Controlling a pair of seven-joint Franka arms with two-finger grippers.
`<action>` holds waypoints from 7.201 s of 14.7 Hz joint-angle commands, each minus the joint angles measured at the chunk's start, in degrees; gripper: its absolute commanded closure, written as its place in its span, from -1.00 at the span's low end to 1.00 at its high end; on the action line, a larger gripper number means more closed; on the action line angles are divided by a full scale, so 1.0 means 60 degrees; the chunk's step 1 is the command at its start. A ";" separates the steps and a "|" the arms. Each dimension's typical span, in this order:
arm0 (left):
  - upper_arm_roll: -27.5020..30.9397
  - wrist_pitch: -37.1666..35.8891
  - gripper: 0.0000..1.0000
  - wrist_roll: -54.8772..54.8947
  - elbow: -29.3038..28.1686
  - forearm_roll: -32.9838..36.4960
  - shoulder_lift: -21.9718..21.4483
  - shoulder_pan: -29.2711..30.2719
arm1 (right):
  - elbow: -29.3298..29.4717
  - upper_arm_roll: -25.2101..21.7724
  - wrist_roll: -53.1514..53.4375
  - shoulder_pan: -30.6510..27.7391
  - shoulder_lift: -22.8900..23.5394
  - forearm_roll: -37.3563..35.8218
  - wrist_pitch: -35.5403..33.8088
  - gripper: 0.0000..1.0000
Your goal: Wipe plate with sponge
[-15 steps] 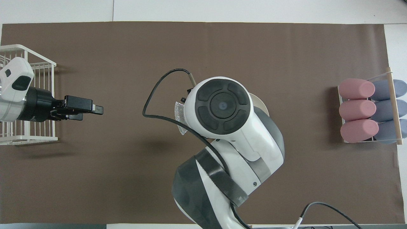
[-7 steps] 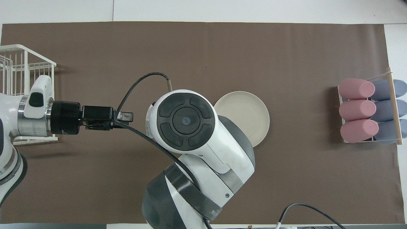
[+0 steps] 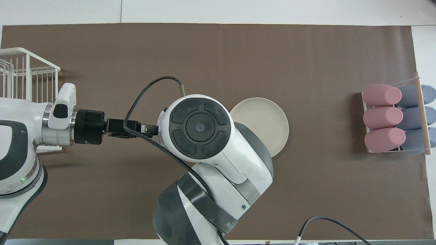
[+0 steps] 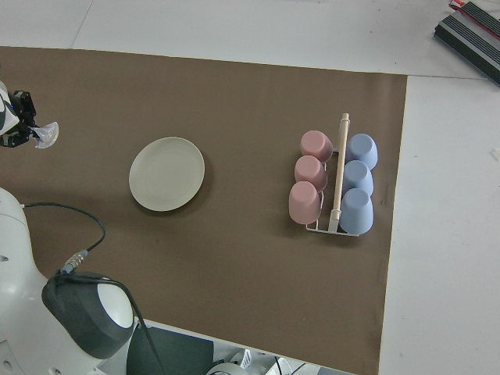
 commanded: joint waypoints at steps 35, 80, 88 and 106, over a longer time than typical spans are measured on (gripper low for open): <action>0.0127 0.0270 1.00 -0.2933 0.1338 0.2961 0.0183 0.0432 | -0.1959 -0.0004 -0.9433 -0.3158 -0.2742 -0.0072 -0.1516 -1.00; -0.0005 -0.0332 1.00 -0.7128 0.3977 2.1015 0.3977 -0.0270 | -0.2298 -0.1674 -2.2156 -0.5533 -0.3344 -0.0672 -0.3599 -1.00; -0.0020 0.0049 -0.45 -0.7391 0.3977 2.0546 0.3977 -0.0240 | -0.2254 -0.1703 -2.2112 -0.5796 -0.3329 -0.0672 -0.3760 -1.00; 0.0068 -0.1765 -1.00 -0.7128 0.5939 1.2683 0.1417 0.0639 | -0.2254 -0.1659 -2.2126 -0.5782 -0.3344 -0.0584 -0.3774 -1.00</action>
